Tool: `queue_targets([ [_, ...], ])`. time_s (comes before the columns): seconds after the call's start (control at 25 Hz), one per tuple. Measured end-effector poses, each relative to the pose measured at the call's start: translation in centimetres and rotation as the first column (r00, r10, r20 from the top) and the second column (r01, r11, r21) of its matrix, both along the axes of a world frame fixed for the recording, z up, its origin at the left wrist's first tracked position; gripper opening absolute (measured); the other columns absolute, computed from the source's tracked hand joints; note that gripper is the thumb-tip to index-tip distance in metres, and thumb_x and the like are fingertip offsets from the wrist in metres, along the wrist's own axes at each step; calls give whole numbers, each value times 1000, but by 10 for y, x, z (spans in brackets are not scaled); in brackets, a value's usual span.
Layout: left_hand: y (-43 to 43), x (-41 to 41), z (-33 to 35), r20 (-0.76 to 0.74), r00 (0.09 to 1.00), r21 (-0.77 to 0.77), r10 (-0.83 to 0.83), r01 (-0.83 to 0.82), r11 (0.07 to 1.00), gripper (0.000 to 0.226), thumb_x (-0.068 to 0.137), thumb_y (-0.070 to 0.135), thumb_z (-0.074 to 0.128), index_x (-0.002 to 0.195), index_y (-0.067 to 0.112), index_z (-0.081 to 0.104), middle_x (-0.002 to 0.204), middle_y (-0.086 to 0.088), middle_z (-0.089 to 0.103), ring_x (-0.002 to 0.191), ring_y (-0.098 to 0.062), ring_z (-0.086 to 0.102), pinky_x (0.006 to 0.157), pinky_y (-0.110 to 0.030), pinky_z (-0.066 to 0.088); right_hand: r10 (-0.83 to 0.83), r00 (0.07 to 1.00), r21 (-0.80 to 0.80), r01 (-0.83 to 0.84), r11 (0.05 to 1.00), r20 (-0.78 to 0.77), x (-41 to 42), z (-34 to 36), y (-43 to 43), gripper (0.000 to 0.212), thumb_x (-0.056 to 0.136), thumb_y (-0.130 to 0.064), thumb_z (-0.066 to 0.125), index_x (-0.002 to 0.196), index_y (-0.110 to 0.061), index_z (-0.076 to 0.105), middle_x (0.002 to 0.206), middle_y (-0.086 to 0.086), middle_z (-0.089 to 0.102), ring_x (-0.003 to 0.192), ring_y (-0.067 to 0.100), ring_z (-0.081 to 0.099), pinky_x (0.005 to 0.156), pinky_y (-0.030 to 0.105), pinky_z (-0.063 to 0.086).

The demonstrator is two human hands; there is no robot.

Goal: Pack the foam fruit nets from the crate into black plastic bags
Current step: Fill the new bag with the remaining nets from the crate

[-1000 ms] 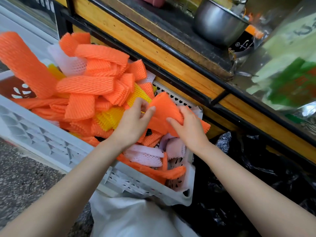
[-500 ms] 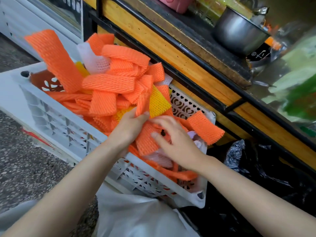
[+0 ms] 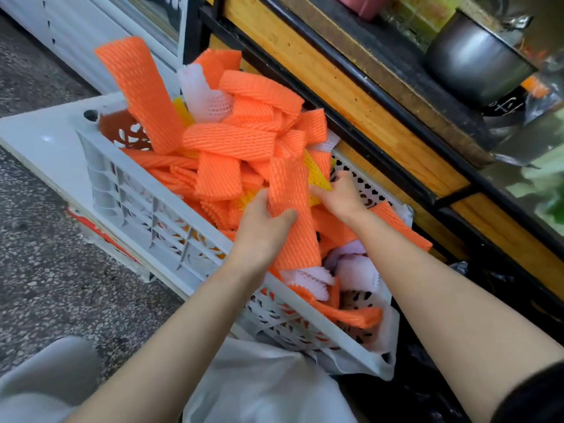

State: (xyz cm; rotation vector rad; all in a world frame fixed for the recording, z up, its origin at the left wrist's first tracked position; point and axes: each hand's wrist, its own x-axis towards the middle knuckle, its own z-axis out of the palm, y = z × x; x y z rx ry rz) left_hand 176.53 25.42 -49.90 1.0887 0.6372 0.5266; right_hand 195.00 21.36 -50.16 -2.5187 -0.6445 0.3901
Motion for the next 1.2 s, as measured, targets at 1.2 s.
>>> queue_targets([
  [1.2, -6, -5, 5, 16, 997, 130, -75, 72, 989, 25, 81, -6, 59, 100, 9, 65, 82, -3, 67, 64, -5, 63, 56, -17, 51, 372, 915, 308, -404, 861, 159, -117, 41, -118, 44, 85, 5, 59, 109, -30, 49, 112, -11, 55, 101, -3, 54, 85, 8, 41],
])
